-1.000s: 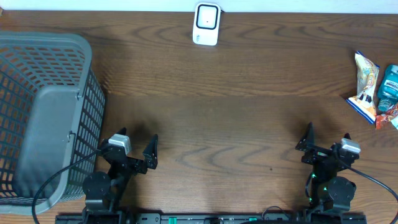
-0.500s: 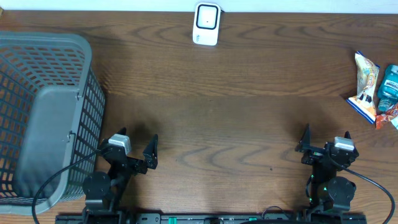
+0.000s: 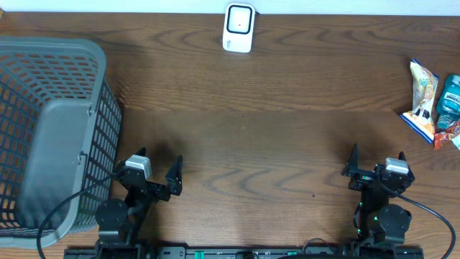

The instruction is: Scan the item barcode

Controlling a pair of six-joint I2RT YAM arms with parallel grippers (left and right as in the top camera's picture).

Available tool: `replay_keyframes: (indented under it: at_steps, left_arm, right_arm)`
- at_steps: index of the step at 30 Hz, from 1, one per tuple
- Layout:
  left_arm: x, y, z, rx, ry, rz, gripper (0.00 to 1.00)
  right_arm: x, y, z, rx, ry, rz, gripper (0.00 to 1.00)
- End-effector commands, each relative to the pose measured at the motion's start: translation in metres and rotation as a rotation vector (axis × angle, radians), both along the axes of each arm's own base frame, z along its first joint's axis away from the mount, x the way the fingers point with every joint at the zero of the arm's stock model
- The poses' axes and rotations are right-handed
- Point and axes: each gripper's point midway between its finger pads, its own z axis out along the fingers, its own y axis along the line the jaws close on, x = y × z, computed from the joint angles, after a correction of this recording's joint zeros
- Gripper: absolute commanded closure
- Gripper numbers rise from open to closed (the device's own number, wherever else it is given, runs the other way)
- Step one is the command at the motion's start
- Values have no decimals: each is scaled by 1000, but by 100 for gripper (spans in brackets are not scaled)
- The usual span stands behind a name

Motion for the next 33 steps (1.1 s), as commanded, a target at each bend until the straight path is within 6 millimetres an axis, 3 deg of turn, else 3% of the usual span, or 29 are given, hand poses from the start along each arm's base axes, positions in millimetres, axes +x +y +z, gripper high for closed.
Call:
replay_keyframes:
  at_steps: [1,10,20,33]
  left_arm:
    - [-1,0,-13,-5,40,2,2]
    - [-1,0,-14,-5,40,2,2]
    - [12,57,-10,97,-38,322,2]
    - [11,74,-12,169,-35,387,2]
  right_arm:
    - [0,-1,-2,-18,4,-3,1]
    - [0,-1,-2,-19,4,-3,1]
    - [0,-1,-2,-18,3,-3,1]
    - [0,-1,-2,-18,3,-3,1]
